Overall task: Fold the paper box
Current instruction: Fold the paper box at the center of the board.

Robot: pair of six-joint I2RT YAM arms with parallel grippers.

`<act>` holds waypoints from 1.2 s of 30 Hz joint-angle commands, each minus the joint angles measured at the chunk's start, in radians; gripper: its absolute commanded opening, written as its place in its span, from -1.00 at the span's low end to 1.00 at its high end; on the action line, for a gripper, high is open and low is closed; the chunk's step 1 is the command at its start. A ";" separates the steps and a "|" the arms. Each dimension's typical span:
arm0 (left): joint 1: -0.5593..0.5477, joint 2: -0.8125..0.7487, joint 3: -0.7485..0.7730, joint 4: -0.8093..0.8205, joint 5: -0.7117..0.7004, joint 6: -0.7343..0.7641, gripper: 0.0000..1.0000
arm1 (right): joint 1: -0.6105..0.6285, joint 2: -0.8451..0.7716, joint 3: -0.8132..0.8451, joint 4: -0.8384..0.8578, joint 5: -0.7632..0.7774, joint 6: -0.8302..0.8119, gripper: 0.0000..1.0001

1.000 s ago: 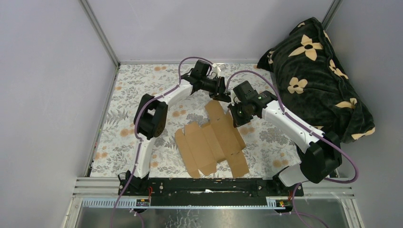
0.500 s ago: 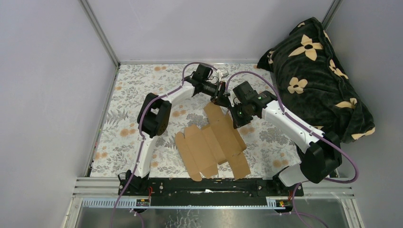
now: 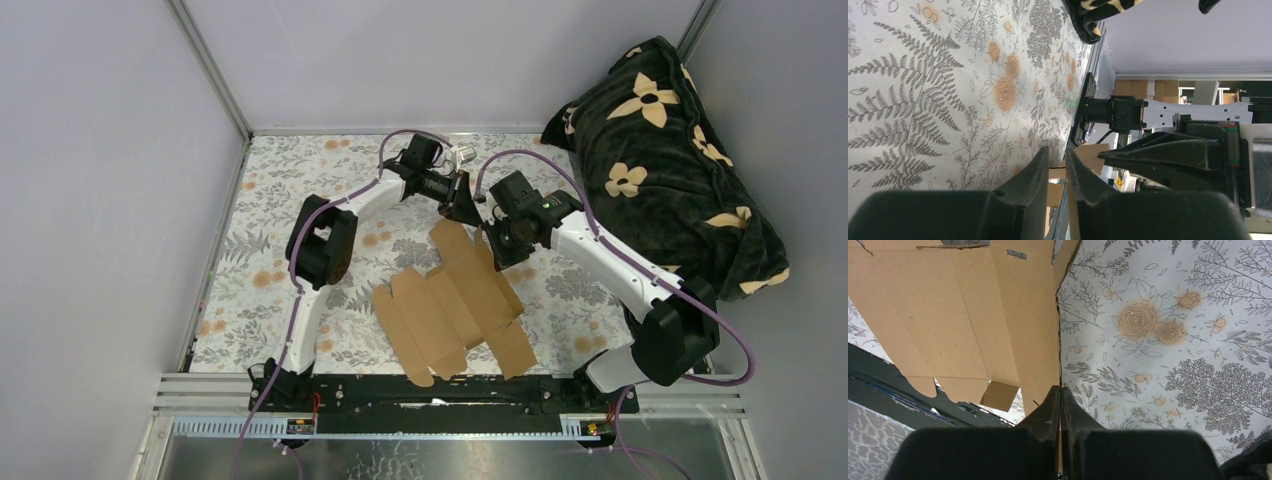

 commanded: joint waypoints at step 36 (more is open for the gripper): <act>-0.048 -0.208 -0.392 0.313 -0.096 -0.096 -0.61 | 0.021 0.095 0.154 -0.025 0.212 0.077 -1.00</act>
